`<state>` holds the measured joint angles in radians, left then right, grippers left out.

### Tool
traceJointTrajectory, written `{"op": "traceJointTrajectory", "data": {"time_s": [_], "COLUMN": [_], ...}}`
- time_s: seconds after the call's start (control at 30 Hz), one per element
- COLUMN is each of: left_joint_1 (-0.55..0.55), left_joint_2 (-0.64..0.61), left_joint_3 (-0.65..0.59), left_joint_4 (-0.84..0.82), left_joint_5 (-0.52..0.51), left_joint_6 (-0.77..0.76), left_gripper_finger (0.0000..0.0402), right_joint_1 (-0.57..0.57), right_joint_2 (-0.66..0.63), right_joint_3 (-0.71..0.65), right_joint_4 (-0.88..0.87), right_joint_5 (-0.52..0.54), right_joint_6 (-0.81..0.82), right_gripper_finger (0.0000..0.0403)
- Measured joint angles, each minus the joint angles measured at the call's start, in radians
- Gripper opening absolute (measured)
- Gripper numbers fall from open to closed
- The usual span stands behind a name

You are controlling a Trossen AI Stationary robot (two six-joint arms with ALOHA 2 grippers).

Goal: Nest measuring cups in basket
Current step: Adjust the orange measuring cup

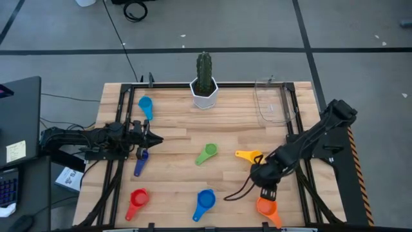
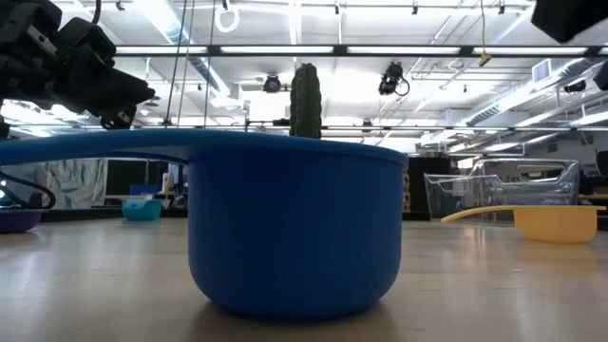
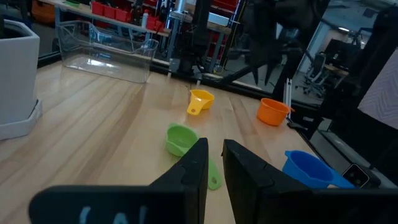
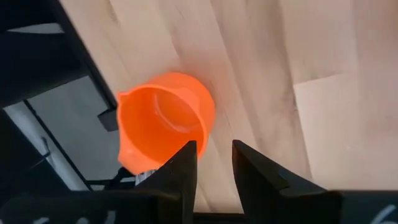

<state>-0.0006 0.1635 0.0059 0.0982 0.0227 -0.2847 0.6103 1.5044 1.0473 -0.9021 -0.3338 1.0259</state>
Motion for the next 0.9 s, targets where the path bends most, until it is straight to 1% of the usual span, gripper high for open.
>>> {"op": "traceJointTrajectory", "data": {"time_s": [0.23, 0.47, 0.7, 0.83, 0.9], "left_joint_1": [0.000, 0.000, 0.000, 0.000, 0.000], "left_joint_2": [0.000, 0.000, 0.000, 0.000, 0.000], "left_joint_3": [0.000, 0.000, 0.000, 0.000, 0.000], "left_joint_4": [0.000, 0.001, 0.002, 0.003, 0.008], "left_joint_5": [0.000, 0.000, 0.000, 0.000, -0.001], "left_joint_6": [0.000, -0.001, -0.001, -0.001, -0.001], "left_gripper_finger": [0.0055, 0.0055, 0.0055, 0.0055, 0.0055], "right_joint_1": [0.010, 0.025, 0.050, 0.058, 0.058], "right_joint_2": [0.099, 0.169, 0.206, 0.214, 0.214], "right_joint_3": [0.000, 0.000, -0.003, -0.003, -0.003], "right_joint_4": [0.046, 0.097, 0.101, 0.096, 0.091], "right_joint_5": [-0.069, -0.070, -0.047, 0.014, 0.053], "right_joint_6": [-0.005, -0.031, -0.059, -0.060, -0.064], "right_gripper_finger": [0.0107, 0.0107, 0.0107, 0.0106, 0.0099]}}
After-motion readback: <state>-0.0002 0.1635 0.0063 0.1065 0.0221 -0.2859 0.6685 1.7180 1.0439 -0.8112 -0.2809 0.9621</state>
